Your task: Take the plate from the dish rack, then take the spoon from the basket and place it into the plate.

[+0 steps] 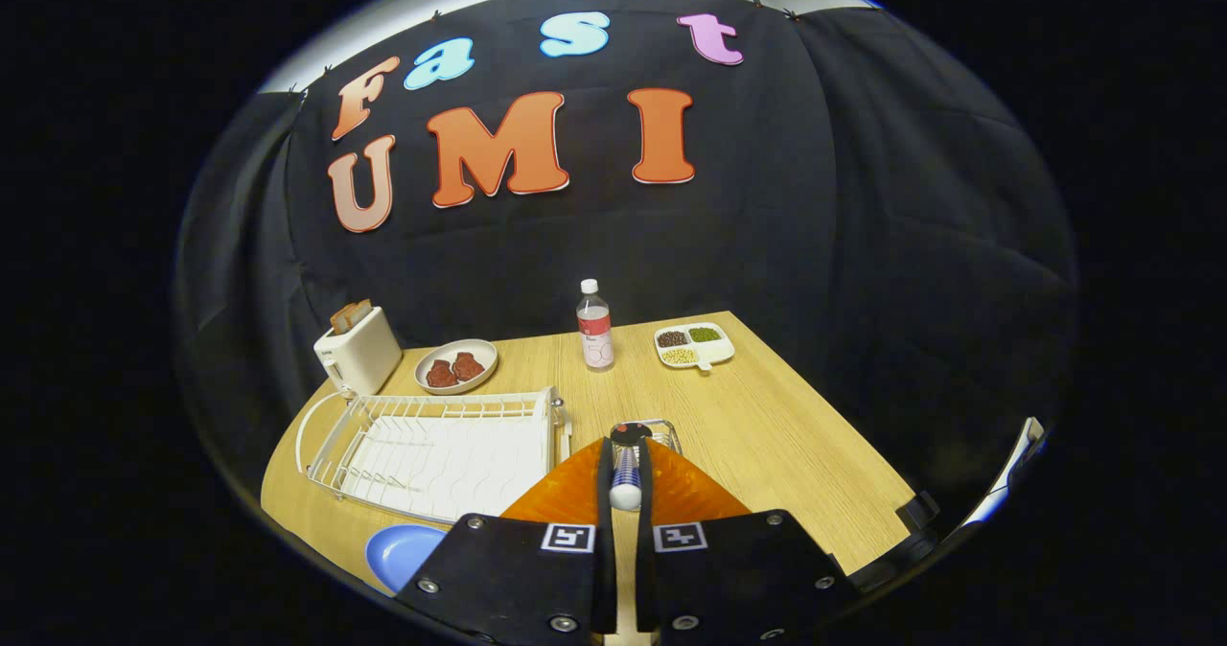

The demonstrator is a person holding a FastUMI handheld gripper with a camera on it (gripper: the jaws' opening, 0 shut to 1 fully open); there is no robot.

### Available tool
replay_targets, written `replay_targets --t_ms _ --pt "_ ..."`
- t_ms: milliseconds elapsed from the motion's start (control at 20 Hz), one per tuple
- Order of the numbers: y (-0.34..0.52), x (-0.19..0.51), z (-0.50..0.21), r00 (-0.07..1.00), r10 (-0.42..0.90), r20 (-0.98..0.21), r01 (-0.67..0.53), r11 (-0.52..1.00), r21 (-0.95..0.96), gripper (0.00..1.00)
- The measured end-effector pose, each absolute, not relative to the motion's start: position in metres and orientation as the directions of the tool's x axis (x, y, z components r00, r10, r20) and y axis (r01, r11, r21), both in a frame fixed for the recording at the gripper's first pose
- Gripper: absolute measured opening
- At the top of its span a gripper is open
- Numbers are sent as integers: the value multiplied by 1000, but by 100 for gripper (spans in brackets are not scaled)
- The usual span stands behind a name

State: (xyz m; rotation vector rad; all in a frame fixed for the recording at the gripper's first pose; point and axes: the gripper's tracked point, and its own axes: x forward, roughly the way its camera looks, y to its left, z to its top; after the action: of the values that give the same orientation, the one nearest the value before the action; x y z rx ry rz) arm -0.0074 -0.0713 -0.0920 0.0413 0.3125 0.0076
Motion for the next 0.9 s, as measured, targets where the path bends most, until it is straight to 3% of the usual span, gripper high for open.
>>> replay_targets --t_ms 400,900 --pt "-11 -77 -89 952 98 -290 -79 994 75 8" --pt "84 -131 -135 898 296 -325 -271 955 121 8"
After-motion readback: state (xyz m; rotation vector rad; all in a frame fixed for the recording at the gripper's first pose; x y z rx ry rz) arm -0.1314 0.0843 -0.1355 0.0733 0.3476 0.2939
